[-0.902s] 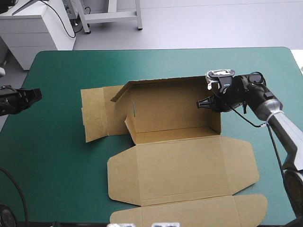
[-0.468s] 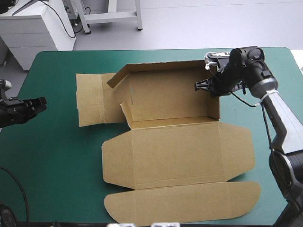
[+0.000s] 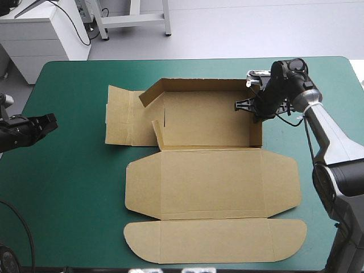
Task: Fold the box
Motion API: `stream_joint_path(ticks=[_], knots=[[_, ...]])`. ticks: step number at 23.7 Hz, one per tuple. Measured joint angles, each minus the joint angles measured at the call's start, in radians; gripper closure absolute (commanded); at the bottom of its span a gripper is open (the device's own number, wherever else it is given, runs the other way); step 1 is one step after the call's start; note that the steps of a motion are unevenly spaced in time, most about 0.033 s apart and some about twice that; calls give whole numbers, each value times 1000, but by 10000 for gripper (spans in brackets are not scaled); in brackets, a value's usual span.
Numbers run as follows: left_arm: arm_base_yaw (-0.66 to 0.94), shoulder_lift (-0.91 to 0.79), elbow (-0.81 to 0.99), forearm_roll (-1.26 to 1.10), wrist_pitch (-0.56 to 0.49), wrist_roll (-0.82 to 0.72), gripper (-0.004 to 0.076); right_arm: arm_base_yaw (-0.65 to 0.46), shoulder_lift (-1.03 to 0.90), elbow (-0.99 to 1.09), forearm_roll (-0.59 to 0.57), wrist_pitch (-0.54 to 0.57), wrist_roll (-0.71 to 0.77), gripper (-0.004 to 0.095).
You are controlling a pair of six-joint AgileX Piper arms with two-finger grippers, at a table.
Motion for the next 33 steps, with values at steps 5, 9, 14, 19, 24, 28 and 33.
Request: stream_joint_path(ticks=[5, 9, 14, 19, 24, 28, 33], knots=[[0, 0, 0, -28, -4, 0, 732, -52, 51, -43, 52, 1, -1, 915], [0, 0, 0, -29, -16, 0, 732, -78, 91, -87, 82, 4, -8, 759], [0, 0, 0, -30, -38, 0, 732, -88, 118, -159, 82, 0, -34, 368], [0, 0, 0, -30, -42, 0, 733, -95, 114, -176, 82, 0, -17, 274], [0, 0, 0, -31, -43, 0, 732, -95, -20, -55, 79, 0, -4, 274], [0, 0, 0, -32, -43, 0, 732, -95, -39, 41, 89, 1, 0, 274], [0, 0, 0, -32, -40, -4, 732, -95, -13, 82, 127, -36, 0, 274]])
